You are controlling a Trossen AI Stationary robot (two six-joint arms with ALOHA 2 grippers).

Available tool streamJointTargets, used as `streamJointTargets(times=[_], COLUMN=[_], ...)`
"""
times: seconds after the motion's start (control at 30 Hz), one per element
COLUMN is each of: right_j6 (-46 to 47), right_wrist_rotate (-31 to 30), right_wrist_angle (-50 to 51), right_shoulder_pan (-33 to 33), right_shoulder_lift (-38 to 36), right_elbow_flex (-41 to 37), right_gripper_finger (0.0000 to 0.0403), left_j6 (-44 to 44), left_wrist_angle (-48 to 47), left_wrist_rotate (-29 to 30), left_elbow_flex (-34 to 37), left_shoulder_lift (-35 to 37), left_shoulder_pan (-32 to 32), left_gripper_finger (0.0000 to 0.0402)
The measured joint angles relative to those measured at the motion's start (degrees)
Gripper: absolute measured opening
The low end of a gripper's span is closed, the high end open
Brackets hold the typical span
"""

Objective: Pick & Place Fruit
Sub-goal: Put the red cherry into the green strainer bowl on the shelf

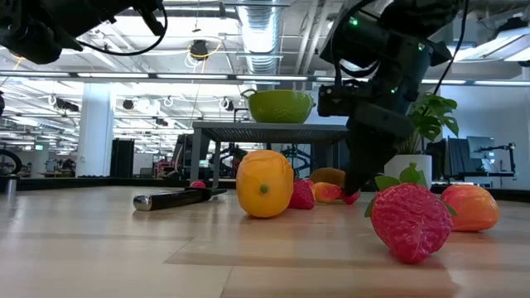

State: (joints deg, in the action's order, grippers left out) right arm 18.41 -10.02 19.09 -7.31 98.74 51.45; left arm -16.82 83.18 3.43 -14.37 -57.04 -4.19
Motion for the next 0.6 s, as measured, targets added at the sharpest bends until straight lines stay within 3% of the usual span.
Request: streamJointTargets(times=[0.37,0.6], right_j6=[0.0,-1.0], right_wrist_rotate=[-0.3,0.4], right_wrist_angle=[-3.5,-4.5], right_shoulder_pan=[2.1,2.0], right_shoulder_lift=[0.0,0.0], right_elbow_flex=[-3.3,-3.4], right_gripper_finger=[0.0224,0.016], left_j6=[0.0,0.0], left_wrist_angle=[0.0,0.0], left_wrist_rotate=[0.0,-0.2], left_elbow_flex=[0.0,0.0], left_shoulder_lift=[0.0,0.0], left_shoulder_pan=[0.0,0.0], left_gripper_finger=[0.0106,0.0106])
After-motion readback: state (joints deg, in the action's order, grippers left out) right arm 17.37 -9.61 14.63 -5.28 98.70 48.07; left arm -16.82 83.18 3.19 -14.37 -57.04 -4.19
